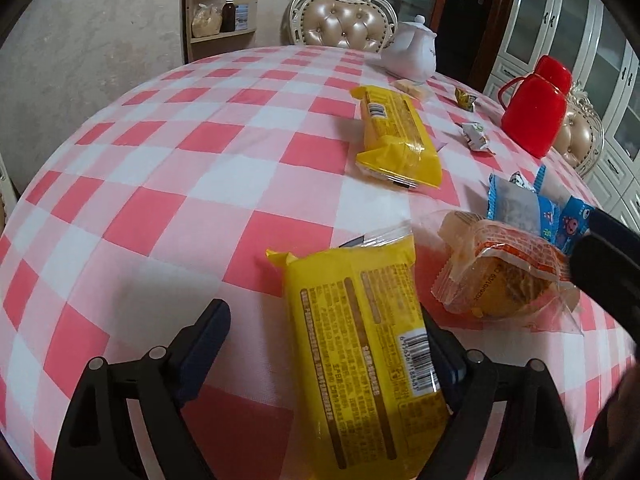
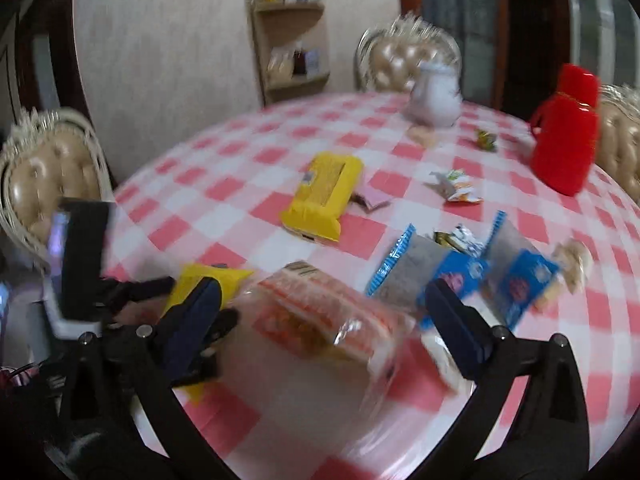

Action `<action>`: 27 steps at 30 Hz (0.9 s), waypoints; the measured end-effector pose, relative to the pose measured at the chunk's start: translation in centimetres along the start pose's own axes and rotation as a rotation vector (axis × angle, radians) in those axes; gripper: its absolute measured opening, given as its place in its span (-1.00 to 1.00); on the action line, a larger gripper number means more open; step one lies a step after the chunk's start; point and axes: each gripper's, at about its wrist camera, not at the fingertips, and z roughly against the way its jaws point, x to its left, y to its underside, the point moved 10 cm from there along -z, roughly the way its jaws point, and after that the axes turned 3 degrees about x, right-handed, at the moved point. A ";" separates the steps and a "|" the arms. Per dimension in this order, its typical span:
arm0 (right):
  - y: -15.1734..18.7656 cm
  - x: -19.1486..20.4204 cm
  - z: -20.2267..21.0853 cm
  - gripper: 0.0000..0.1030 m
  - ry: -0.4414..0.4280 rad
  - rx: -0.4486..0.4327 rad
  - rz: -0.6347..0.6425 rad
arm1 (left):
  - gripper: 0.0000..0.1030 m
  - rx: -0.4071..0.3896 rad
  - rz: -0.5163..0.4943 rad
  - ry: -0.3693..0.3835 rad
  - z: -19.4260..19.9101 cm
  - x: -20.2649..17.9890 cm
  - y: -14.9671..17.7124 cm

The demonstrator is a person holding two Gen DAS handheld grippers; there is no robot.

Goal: Organize snacks
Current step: 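Grasp the yellow biscuit pack with the left tool while the right grasps the orange-printed bread bag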

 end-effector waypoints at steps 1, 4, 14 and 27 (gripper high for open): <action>0.2 0.1 -0.6 0.98 -0.031 0.021 0.000 | 0.73 0.000 0.005 -0.005 0.0 0.3 -0.1; 1.5 0.7 -2.4 0.97 -0.094 0.102 0.030 | 0.74 -0.002 0.037 -0.031 -0.2 1.6 -0.5; 4.7 5.2 -0.2 0.64 -0.073 0.160 0.149 | 0.75 -0.004 0.083 -0.074 -0.4 3.6 -0.9; 6.8 1.4 -3.6 0.12 0.181 0.248 -0.141 | 1.00 0.053 -0.007 -0.127 -1.3 4.1 -0.6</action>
